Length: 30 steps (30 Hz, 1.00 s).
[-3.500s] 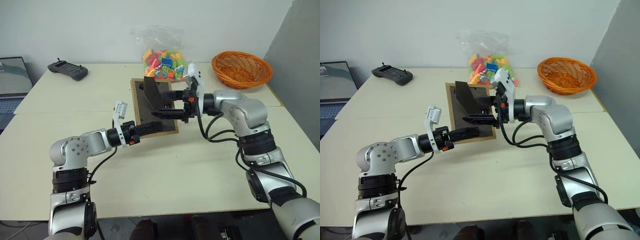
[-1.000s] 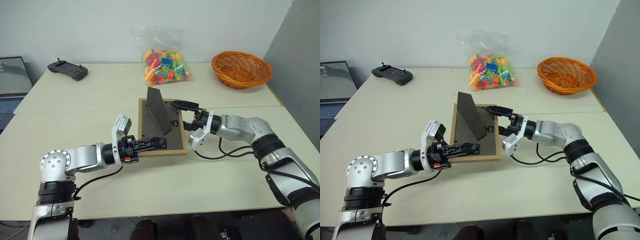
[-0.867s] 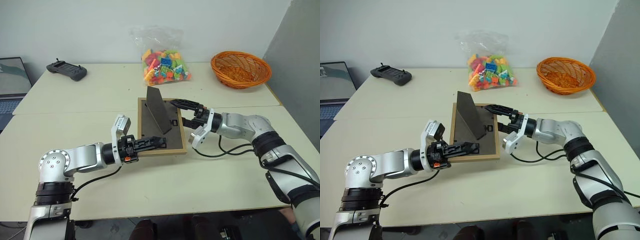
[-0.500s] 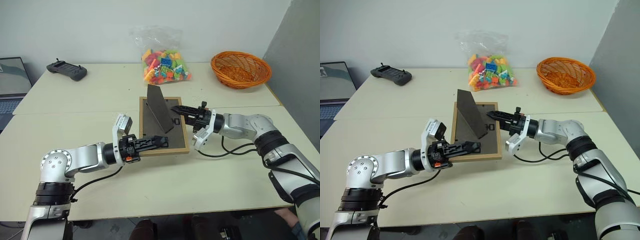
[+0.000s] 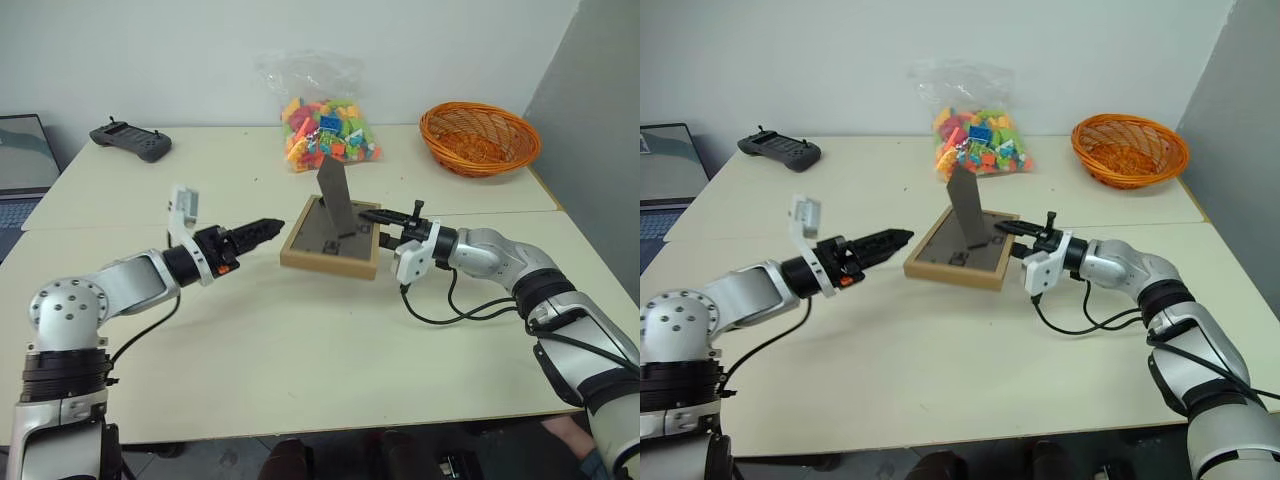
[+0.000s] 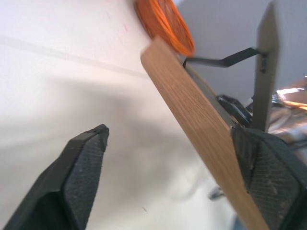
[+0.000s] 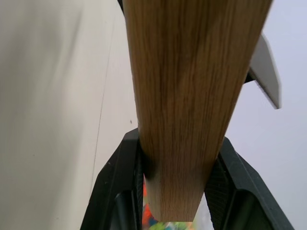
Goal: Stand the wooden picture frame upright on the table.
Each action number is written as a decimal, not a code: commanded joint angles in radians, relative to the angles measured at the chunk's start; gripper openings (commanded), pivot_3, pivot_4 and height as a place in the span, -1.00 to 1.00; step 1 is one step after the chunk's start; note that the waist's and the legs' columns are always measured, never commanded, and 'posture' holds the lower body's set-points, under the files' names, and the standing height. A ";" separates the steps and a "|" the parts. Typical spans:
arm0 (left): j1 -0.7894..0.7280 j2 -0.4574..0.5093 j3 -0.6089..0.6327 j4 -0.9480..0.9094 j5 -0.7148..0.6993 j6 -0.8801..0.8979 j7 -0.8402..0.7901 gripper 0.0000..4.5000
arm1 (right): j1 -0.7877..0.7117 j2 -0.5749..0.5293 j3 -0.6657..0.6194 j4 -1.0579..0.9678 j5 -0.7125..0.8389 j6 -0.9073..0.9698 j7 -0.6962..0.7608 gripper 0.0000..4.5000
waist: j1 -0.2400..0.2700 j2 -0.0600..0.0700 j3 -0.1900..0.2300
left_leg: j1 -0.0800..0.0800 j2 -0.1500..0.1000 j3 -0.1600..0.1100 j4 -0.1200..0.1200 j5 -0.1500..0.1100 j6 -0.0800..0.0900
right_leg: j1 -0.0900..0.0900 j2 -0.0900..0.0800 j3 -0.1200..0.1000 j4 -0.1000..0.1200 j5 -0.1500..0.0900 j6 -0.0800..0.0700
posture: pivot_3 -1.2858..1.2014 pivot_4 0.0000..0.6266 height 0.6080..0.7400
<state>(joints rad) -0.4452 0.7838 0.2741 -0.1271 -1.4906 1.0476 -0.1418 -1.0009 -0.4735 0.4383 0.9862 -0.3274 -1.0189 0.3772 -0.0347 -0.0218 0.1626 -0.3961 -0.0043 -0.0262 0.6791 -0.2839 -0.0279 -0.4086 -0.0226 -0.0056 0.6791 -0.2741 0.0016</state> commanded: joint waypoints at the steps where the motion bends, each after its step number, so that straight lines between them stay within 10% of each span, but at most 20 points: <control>1: 0.079 0.029 0.020 -0.277 0.117 -0.056 -0.019 1.00 | 0.029 0.096 -0.140 -0.145 0.445 0.451 0.460 -0.43 | -0.003 0.000 0.000 | 0.000 0.000 0.000 0.000 0.000 0.000 | 0.000 0.000 0.000 0.000 0.000 0.000 | 0.03 -0.52 1.00; 11: 0.331 0.001 -0.165 -0.529 0.766 -0.402 -0.087 1.00 | 0.025 0.256 -0.294 -0.212 0.663 1.158 0.636 -0.43 | 0.012 0.002 0.001 | 0.001 -0.001 -0.001 -0.003 -0.002 0.003 | -0.001 0.000 -0.002 0.002 0.000 0.000 | 0.03 -0.52 1.00; 23: 0.361 -0.099 -0.173 -0.456 0.917 -0.470 -0.167 1.00 | 0.032 0.273 -0.335 -0.137 0.613 1.310 0.628 -0.43 | 0.021 0.002 0.001 | -0.001 -0.001 -0.001 -0.002 -0.004 0.006 | -0.002 -0.001 -0.002 0.002 0.000 0.000 | 0.03 -0.52 1.00; 30: 0.332 -0.120 -0.188 -0.410 0.957 -0.469 -0.232 1.00 | 0.100 0.242 -0.313 -0.208 0.555 1.285 0.640 0.29 | 0.020 0.002 0.001 | -0.001 -0.001 -0.001 -0.002 -0.004 0.006 | -0.002 -0.001 -0.003 0.002 0.000 0.000 | 0.03 -0.52 1.00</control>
<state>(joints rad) -0.0949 0.6680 0.0808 -0.5341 -0.5482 0.6006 -0.3551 -0.9102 -0.2105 0.1333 0.8295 0.2450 0.2877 1.0154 -0.0148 -0.0200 0.1635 -0.3969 -0.0054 -0.0272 0.6768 -0.2876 -0.0217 -0.4105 -0.0233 -0.0081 0.6811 -0.2739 0.0012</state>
